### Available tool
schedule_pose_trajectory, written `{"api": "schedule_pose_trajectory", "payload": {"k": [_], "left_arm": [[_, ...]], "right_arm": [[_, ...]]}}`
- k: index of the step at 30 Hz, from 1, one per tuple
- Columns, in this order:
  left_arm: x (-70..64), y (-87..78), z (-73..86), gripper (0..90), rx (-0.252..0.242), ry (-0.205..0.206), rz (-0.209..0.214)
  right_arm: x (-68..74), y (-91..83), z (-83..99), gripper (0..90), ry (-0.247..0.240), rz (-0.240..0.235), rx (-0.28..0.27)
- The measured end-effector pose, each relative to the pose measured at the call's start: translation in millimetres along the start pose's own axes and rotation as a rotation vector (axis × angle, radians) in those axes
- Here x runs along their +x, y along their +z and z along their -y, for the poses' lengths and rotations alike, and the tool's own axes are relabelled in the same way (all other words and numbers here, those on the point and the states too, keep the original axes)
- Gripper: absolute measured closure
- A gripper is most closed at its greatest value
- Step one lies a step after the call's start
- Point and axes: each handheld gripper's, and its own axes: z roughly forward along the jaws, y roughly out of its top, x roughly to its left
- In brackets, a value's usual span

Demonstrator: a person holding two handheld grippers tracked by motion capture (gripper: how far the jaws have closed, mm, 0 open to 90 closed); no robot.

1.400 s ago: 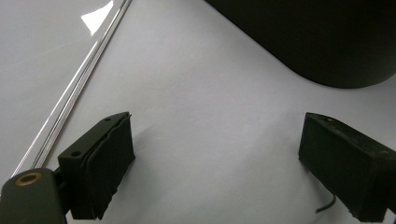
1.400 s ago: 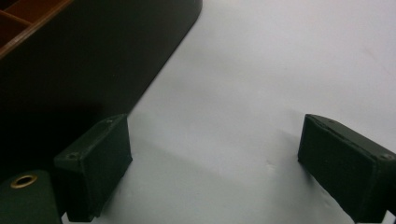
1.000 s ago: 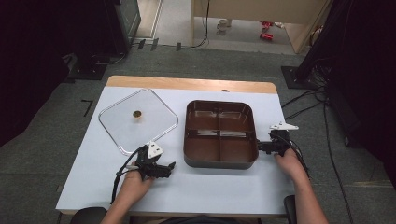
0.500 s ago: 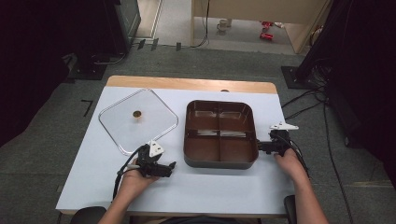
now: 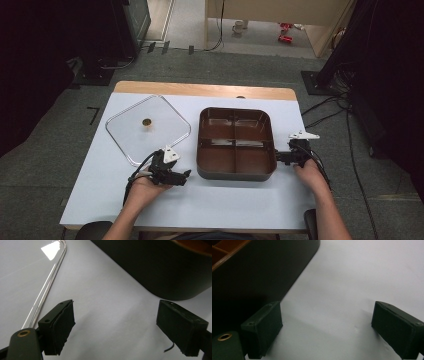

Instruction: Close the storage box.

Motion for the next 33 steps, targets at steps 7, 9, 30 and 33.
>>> {"api": "schedule_pose_trajectory", "payload": {"k": [7, 9, 30, 33], "left_arm": [[8.4, -1.4, -4.7, 19.1, -0.016, -0.007, 0.004], [9.4, -0.6, -5.2, 18.7, -0.009, -0.010, 0.005], [29.6, 6.5, -19.4, 20.5, -0.008, -0.013, 0.029], [34.2, 6.6, -21.6, 23.9, -0.018, -0.028, 0.027]], "right_arm": [[-0.1, 0.0, 0.0, 9.1, -0.001, 0.000, 0.000], [-0.1, 0.0, 0.0, 9.0, 0.000, 0.000, 0.000], [-0.1, 0.0, 0.0, 9.0, 0.000, 0.000, 0.000], [-0.2, 0.0, 0.0, 9.0, -0.001, 0.000, 0.000]]}}
